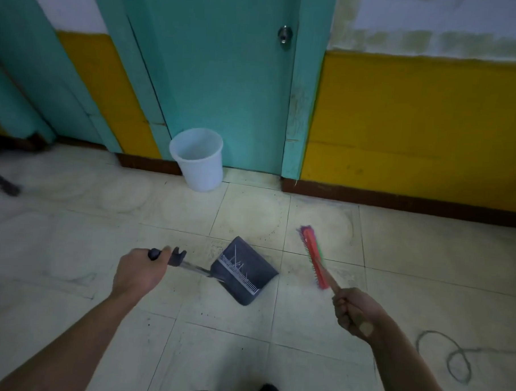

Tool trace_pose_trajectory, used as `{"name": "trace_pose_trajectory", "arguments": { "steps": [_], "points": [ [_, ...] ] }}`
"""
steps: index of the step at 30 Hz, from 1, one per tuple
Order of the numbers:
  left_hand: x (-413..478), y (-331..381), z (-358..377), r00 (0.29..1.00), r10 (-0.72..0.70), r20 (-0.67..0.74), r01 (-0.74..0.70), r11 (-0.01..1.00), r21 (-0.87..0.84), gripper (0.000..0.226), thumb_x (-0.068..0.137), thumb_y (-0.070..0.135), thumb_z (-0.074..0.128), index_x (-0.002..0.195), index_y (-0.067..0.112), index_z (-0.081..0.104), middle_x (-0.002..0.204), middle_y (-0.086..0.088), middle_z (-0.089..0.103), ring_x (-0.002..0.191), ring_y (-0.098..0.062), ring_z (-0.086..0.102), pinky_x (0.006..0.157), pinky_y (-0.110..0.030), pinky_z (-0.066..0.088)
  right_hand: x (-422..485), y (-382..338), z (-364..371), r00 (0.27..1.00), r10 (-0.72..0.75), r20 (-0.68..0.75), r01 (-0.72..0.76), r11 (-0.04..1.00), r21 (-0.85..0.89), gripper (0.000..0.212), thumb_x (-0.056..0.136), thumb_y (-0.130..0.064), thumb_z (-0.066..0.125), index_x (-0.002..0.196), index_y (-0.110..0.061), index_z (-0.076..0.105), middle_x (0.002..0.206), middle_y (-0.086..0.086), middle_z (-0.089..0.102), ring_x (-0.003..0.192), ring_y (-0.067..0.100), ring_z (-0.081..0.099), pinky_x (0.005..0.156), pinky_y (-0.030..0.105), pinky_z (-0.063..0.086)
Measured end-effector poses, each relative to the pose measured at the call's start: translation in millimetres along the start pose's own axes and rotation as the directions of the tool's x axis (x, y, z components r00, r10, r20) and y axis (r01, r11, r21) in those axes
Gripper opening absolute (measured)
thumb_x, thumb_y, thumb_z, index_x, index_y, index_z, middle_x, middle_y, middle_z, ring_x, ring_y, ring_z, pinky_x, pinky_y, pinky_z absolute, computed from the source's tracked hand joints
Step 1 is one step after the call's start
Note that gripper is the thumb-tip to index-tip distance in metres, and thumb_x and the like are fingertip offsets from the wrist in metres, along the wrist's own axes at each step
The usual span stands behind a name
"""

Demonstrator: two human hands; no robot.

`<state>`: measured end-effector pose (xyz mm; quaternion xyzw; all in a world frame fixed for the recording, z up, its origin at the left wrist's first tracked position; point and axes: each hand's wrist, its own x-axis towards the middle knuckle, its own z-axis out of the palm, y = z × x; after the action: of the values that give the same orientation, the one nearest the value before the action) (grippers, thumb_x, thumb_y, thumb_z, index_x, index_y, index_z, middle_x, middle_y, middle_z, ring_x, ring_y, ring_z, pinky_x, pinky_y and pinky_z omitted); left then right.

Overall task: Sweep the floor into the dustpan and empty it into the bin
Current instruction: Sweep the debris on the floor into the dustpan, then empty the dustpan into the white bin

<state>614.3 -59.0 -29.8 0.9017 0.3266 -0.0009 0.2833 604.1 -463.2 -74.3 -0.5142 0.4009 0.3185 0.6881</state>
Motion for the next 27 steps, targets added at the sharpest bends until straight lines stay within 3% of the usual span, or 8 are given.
{"name": "trace_pose_trajectory", "arguments": {
  "steps": [4, 7, 9, 13, 18, 24, 27],
  "points": [
    [7.0, 10.6, -5.5, 0.994, -0.089, -0.059, 0.084, 0.993, -0.081, 0.054, 0.092, 0.045, 0.054, 0.066, -0.002, 0.063, 0.06, -0.014, 0.059, 0.057, -0.026, 0.057, 0.05, -0.027, 0.039, 12.1, -33.0, 4.6, 1.0, -0.01, -0.016, 0.009, 0.999, -0.051, 0.009, 0.084, 0.002, 0.049, 0.084, -0.007, 0.047, 0.043, 0.003, 0.049, 0.027, 0.01, 0.043, 0.028, 0.014, 0.032],
    [20.9, 11.8, -15.5, 0.975, -0.186, -0.123, 0.159, 0.967, -0.198, 0.057, 0.09, 0.048, 0.056, 0.062, -0.002, 0.06, 0.061, -0.017, 0.059, 0.059, -0.031, 0.06, 0.058, -0.033, 0.047, 18.4, -62.8, 18.5, 0.999, -0.04, -0.002, 0.04, 0.995, -0.092, 0.011, 0.083, 0.003, 0.047, 0.077, -0.006, 0.047, 0.04, 0.004, 0.047, 0.026, 0.011, 0.04, 0.028, 0.014, 0.03],
    [32.7, 10.5, -22.7, 0.962, -0.238, -0.137, 0.192, 0.94, -0.281, 0.057, 0.089, 0.047, 0.058, 0.057, -0.001, 0.056, 0.057, -0.016, 0.058, 0.053, -0.03, 0.057, 0.055, -0.032, 0.046, 21.9, -80.9, 32.5, 0.999, -0.036, 0.023, 0.039, 0.992, -0.118, 0.017, 0.085, 0.002, 0.045, 0.07, -0.007, 0.046, 0.039, 0.004, 0.046, 0.026, 0.011, 0.039, 0.027, 0.013, 0.028],
    [62.9, 10.6, -41.1, 0.945, -0.296, -0.136, 0.209, 0.871, -0.445, 0.054, 0.089, 0.044, 0.059, 0.058, 0.001, 0.052, 0.054, -0.014, 0.053, 0.045, -0.026, 0.049, 0.049, -0.026, 0.039, 26.5, -119.1, 84.0, 0.995, -0.036, 0.089, 0.048, 0.99, -0.13, 0.02, 0.087, 0.0, 0.041, 0.069, -0.007, 0.043, 0.039, 0.003, 0.045, 0.026, 0.008, 0.038, 0.025, 0.013, 0.027],
    [109.7, 16.0, -73.5, 0.949, -0.292, -0.117, 0.177, 0.803, -0.569, 0.047, 0.089, 0.042, 0.057, 0.065, 0.003, 0.051, 0.059, -0.014, 0.05, 0.048, -0.025, 0.047, 0.048, -0.026, 0.036, 24.4, -163.2, 167.3, 0.987, -0.061, 0.15, 0.072, 0.995, -0.07, 0.008, 0.088, 0.001, 0.041, 0.085, -0.003, 0.047, 0.04, 0.003, 0.044, 0.026, 0.008, 0.04, 0.026, 0.014, 0.031],
    [176.4, 15.7, -108.2, 0.945, -0.326, 0.028, 0.22, 0.571, -0.791, 0.031, 0.089, 0.034, 0.058, 0.073, 0.01, 0.049, 0.055, -0.005, 0.038, 0.043, -0.018, 0.031, 0.044, -0.024, 0.026, 21.9, -205.2, 259.3, 0.975, -0.11, 0.194, 0.114, 0.993, -0.013, 0.006, 0.089, 0.0, 0.042, 0.091, -0.003, 0.048, 0.042, 0.002, 0.046, 0.027, 0.007, 0.044, 0.026, 0.013, 0.035],
    [214.0, 14.4, -123.3, 0.935, -0.333, 0.124, 0.274, 0.452, -0.849, 0.035, 0.088, 0.039, 0.061, 0.072, 0.012, 0.047, 0.054, -0.003, 0.036, 0.042, -0.016, 0.029, 0.043, -0.023, 0.024, 31.0, -219.1, 303.5, 0.974, -0.126, 0.187, 0.129, 0.992, -0.003, 0.008, 0.088, 0.0, 0.044, 0.094, -0.002, 0.049, 0.042, 0.002, 0.047, 0.028, 0.007, 0.045, 0.026, 0.014, 0.035]
  ]
}}
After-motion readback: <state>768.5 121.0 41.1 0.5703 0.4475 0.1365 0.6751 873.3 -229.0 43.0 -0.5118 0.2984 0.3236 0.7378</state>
